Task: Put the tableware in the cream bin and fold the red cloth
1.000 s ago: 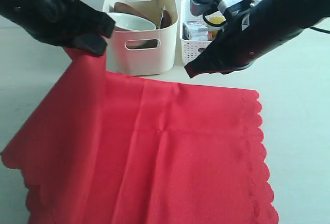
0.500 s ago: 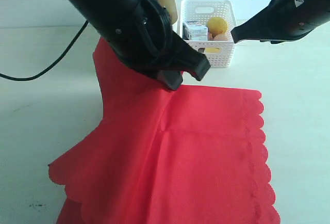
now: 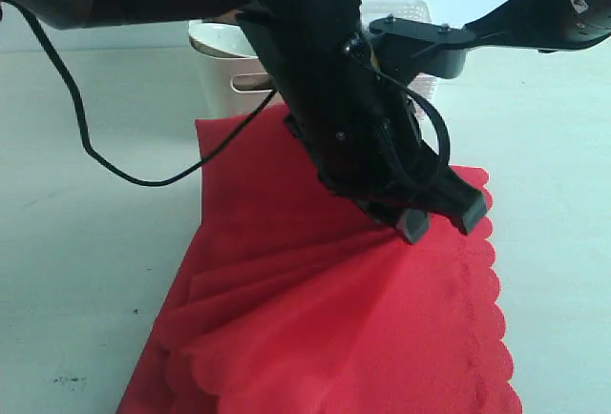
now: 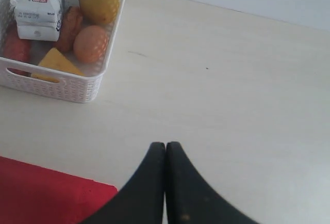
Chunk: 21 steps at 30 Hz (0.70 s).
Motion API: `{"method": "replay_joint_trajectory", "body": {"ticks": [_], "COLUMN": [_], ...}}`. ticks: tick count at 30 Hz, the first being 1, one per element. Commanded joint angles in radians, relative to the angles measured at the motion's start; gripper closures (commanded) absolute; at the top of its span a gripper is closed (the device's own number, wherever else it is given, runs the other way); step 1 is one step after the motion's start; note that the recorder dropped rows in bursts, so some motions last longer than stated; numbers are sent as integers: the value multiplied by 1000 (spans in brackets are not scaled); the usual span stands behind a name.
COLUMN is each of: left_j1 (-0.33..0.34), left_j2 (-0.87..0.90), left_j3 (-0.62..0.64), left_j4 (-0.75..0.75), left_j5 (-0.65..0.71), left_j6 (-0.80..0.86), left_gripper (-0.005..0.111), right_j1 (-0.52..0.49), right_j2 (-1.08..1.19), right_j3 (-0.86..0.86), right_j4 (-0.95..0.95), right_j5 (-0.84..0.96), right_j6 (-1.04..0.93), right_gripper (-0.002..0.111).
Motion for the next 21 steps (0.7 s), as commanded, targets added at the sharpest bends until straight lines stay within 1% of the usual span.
{"method": "replay_joint_trajectory", "body": {"ticks": [1,2,5,9,11,13,14,15,16,17,18,19,20,21], "left_j1": [-12,-12,-12,55,148,204,257,290,310,334,345,363,369,380], "left_j2": [4,2,2,-48,-106,-137,-164,-184,-197,-213,-222,-236,-243,-255], "left_j3": [-10,-16,-41,-55,-55,-55,-55,-53,-46,-27,-13,15,29,51], "left_j4": [-38,-53,-41,-5,13,13,13,13,14,17,23,36,48,71], "left_j5": [-74,-100,-113,-49,27,60,90,117,129,144,144,140,135,133], "left_j6": [97,171,181,172,161,161,161,166,171,187,187,187,187,180], "left_gripper": [20,1,2,2,2,5,14,27,40,65,80,108,105,105], "right_j1": [-5,-5,-5,-5,-5,-3,-3,-3,-3,-3,-3,-3,-3,-3], "right_j2": [-5,-5,-5,-5,-5,-5,-5,-5,-5,-5,-5,-5,-5,-3], "right_j3": [-6,-6,-6,-6,-6,-6,-6,-6,-6,-6,-6,-6,-6,-6], "right_j4": [-14,-14,-20,-6,88,178,293,407,478,617,702,865,966,1182], "right_j5": [6,6,29,58,53,49,37,30,24,23,23,26,31,49], "right_j6": [9,9,1,-10,-94,-166,-272,-379,-441,-561,-640,-819,-906,-1046], "right_gripper": [108,108,108,108,108,108,108,108,108,108,108,108,108,108]}}
